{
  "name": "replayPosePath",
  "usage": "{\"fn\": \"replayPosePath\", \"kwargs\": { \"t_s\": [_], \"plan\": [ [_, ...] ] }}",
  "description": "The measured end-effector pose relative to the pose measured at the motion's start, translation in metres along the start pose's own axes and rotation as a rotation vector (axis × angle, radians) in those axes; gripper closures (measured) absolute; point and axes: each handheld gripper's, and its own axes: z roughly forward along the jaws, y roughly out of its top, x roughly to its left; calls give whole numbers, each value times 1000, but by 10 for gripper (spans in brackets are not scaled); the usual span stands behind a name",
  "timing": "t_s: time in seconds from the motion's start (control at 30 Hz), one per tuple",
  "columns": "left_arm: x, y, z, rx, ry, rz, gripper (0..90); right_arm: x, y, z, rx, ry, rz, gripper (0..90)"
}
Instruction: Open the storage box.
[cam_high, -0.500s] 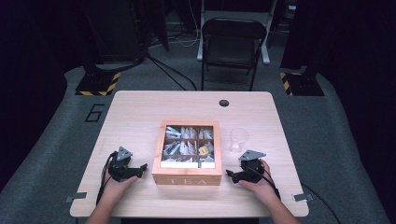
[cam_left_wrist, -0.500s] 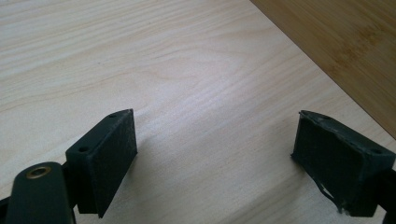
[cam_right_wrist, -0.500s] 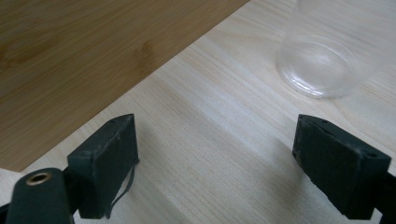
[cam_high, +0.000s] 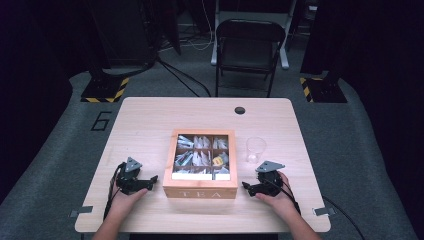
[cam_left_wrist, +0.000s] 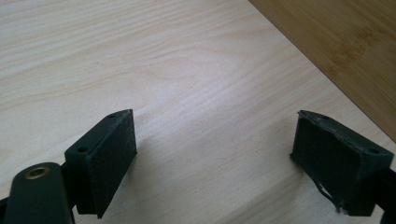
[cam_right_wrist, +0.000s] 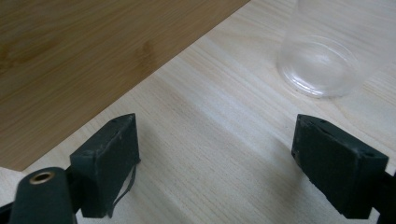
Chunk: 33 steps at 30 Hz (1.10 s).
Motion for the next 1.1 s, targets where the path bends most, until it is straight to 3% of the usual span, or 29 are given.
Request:
{"fn": "replayPosePath", "kwargs": {
  "t_s": [0.5,0.83,0.93,1.0,1.1],
  "plan": [
    [0,-1,-1,-15,9,-6,189,0,0,0,-1,-3,3,162],
    [-1,-1,-2,-19,10,-14,216,0,0,-2,-9,-11,19,266],
    [-4,0,-4,-10,-4,-7,270,2,2,-4,5,-6,19,347],
    [-7,2,-5,3,-7,26,278,5,4,-5,13,1,6,359],
    [-11,3,-8,-1,-28,29,309,8,7,-9,21,10,-18,376]
  ]
}}
